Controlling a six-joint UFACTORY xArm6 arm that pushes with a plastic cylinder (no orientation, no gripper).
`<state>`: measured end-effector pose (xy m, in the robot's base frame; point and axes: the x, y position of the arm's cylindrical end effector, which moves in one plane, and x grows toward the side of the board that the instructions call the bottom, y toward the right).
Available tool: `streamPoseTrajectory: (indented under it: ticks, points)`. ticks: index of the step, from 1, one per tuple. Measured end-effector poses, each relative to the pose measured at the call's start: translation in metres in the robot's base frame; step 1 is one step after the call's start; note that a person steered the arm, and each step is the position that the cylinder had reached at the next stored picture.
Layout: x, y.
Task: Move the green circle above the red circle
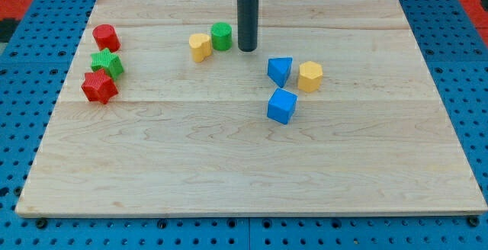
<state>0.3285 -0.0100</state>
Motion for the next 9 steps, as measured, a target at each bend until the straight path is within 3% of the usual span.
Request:
streamPoseTrajectory:
  ticks: [1, 2, 4, 5, 7, 9]
  points:
    - [-0.019, -0.043]
    - [-0.039, -0.043]
    - [-0.049, 0.014]
    - [-0.061, -0.057]
    - [-0.075, -0.050]
    - [-0.092, -0.135]
